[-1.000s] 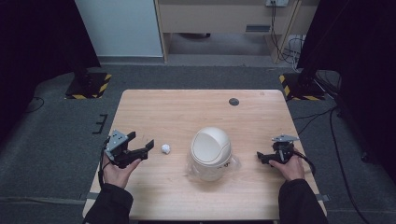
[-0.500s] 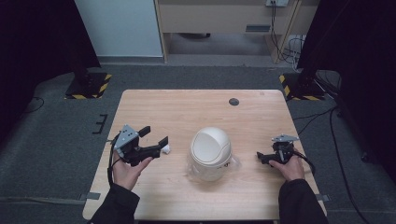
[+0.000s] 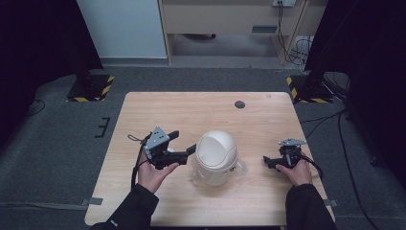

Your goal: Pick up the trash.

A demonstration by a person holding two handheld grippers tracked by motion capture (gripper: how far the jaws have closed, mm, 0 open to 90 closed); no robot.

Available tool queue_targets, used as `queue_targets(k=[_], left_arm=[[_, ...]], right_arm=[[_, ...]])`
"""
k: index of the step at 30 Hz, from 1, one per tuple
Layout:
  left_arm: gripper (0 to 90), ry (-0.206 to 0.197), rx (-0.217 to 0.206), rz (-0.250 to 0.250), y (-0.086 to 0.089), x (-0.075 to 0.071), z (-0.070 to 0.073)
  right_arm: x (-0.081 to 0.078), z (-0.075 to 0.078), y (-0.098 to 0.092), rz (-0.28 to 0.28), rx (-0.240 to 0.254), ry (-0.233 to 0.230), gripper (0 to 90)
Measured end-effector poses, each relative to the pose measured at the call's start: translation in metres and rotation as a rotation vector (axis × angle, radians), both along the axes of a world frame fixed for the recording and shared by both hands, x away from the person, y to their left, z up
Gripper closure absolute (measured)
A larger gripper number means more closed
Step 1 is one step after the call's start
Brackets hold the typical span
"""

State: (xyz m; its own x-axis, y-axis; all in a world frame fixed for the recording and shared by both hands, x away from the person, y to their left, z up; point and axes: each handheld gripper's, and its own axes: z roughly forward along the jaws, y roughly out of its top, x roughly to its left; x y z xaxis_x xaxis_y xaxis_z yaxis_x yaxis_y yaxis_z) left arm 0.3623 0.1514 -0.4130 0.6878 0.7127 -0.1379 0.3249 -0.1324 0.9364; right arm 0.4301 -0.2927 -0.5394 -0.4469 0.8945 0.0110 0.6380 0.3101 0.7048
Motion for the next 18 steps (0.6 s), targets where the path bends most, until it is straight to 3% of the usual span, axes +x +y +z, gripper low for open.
queue_targets(k=[18], left_arm=[[14.8,0.059,0.095,-0.056,-0.032,0.005,-0.021]], right_arm=[[0.000,0.000,0.000,0.000,-0.001,0.000,0.7]])
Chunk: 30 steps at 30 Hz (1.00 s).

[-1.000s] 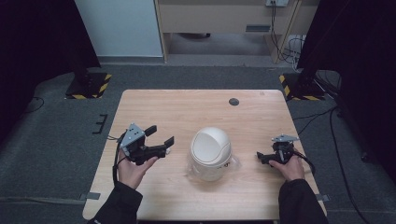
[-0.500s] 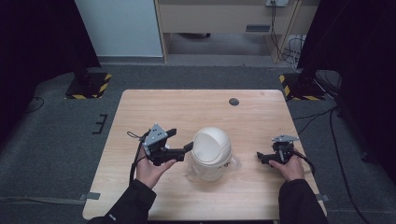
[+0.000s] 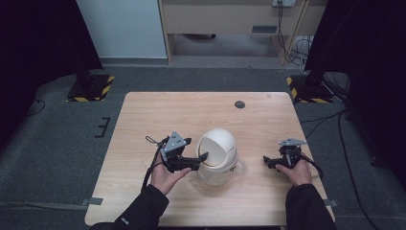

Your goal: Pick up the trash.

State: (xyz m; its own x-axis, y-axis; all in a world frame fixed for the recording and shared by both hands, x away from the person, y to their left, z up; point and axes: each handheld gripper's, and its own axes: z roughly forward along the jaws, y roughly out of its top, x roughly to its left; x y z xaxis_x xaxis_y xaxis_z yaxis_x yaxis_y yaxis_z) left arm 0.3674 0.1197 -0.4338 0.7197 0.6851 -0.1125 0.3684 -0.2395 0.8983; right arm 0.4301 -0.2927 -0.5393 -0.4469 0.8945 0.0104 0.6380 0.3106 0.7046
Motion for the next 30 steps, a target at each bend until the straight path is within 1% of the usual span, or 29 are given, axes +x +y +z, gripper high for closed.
queue_targets(k=[6,12,15,20,30], left_arm=[[14.6,0.009,0.013,-0.003,-0.006,0.003,-0.001],[14.5,0.025,0.041,-0.005,-0.012,0.007,-0.004],[14.5,0.029,0.048,-0.005,-0.013,0.008,-0.005],[14.9,0.035,0.072,-0.002,-0.017,0.010,-0.008],[15.3,0.032,0.082,0.001,-0.019,0.012,-0.009]], right_arm=[[0.000,0.000,0.000,0.000,0.000,0.000,0.7],[0.000,0.000,0.000,0.000,0.001,-0.001,0.7],[0.000,0.000,0.000,0.001,0.000,-0.001,0.7],[0.000,0.000,0.000,-0.001,0.001,0.000,0.6],[0.000,0.000,0.000,-0.001,0.001,0.000,0.6]])
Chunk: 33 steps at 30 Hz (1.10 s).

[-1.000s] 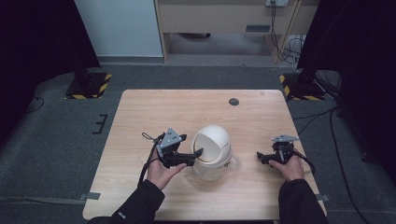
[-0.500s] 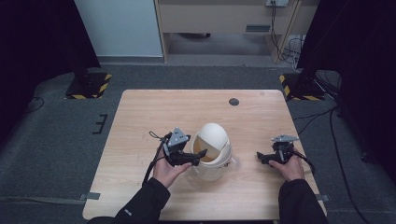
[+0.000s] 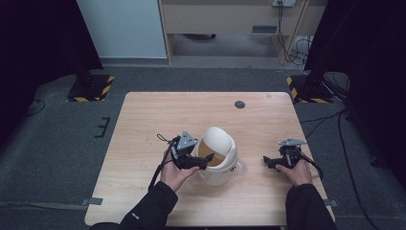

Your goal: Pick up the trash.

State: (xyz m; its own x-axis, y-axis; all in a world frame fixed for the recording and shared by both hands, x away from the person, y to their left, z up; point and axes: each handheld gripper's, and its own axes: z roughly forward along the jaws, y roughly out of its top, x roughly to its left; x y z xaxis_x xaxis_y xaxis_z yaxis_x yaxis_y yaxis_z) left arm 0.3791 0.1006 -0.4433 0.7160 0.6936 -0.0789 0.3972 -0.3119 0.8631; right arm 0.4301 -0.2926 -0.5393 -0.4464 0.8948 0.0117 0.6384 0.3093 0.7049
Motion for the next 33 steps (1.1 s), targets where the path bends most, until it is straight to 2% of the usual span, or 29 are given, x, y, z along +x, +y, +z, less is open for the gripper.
queue_targets(k=[4,8,13,16,20,22,23,27,28,29,30,33], left_arm=[[16.0,-0.009,-0.014,-0.003,0.005,-0.003,0.004],[16.0,-0.032,-0.027,0.000,0.017,-0.009,0.013],[16.1,-0.069,-0.056,0.041,0.045,-0.019,0.025],[16.5,-0.080,-0.056,0.083,0.066,-0.022,0.026],[17.6,-0.061,-0.041,0.148,0.092,-0.018,0.014],[18.9,-0.040,-0.008,0.183,0.102,-0.012,0.002],[19.3,-0.040,-0.008,0.183,0.102,-0.012,0.002],[20.3,-0.018,0.027,0.198,0.107,-0.004,-0.014],[21.6,-0.018,0.062,0.193,0.109,0.000,-0.021],[22.1,-0.018,0.062,0.193,0.109,0.000,-0.021],[22.7,-0.006,0.087,0.187,0.110,0.004,-0.029],[23.9,0.010,0.100,0.181,0.110,0.007,-0.037]], right_arm=[[0.000,0.000,0.000,0.001,0.000,-0.001,0.6],[0.000,0.000,0.000,0.001,0.000,-0.001,0.6],[0.000,0.000,0.000,0.001,0.000,-0.001,0.7],[0.000,0.000,0.000,0.000,0.001,0.001,0.6],[0.000,0.000,0.000,0.001,0.000,-0.001,0.7],[0.000,0.000,0.000,0.003,0.000,-0.001,0.6],[0.000,0.000,0.000,0.003,0.000,-0.001,0.6],[0.000,0.000,0.000,0.002,0.002,0.000,0.6],[0.000,0.000,0.000,0.002,0.002,0.000,0.7],[0.000,0.000,0.000,0.002,0.002,0.000,0.7],[0.000,0.000,0.000,0.005,0.001,0.000,0.6],[0.000,0.000,0.000,0.006,0.001,0.000,0.6]])
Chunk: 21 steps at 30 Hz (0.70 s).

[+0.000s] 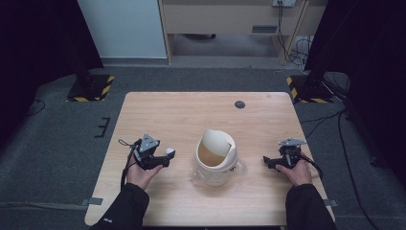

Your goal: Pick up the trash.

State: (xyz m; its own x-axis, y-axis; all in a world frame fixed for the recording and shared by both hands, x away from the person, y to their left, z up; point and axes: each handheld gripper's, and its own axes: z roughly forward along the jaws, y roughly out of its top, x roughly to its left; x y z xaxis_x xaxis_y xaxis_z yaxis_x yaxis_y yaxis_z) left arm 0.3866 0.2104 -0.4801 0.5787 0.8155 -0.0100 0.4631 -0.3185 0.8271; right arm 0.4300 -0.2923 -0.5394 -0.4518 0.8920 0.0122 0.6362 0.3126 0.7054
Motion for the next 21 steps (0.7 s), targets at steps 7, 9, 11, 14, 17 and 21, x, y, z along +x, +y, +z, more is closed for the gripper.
queue_targets(k=[7,9,11,14,17,21], left_arm=[[30.9,0.091,0.068,0.001,-0.002,0.010,-0.022],[32.2,0.093,0.075,0.002,-0.002,0.011,-0.023],[32.8,0.099,0.088,0.010,-0.002,0.013,-0.026],[34.8,0.108,0.095,0.011,-0.004,0.017,-0.030],[37.5,0.116,0.115,0.010,-0.006,0.020,-0.032],[40.5,0.125,0.120,0.006,-0.009,0.023,-0.033]], right_arm=[[0.000,0.000,0.000,0.000,0.000,0.000,0.6],[0.000,0.000,0.000,0.001,0.000,0.000,0.6],[0.000,0.000,0.000,0.001,0.000,0.000,0.6],[0.000,0.000,0.000,0.002,0.000,0.000,0.7],[0.000,0.000,0.000,0.003,0.000,0.000,0.7],[0.000,0.000,0.000,0.004,0.000,0.000,0.6]])
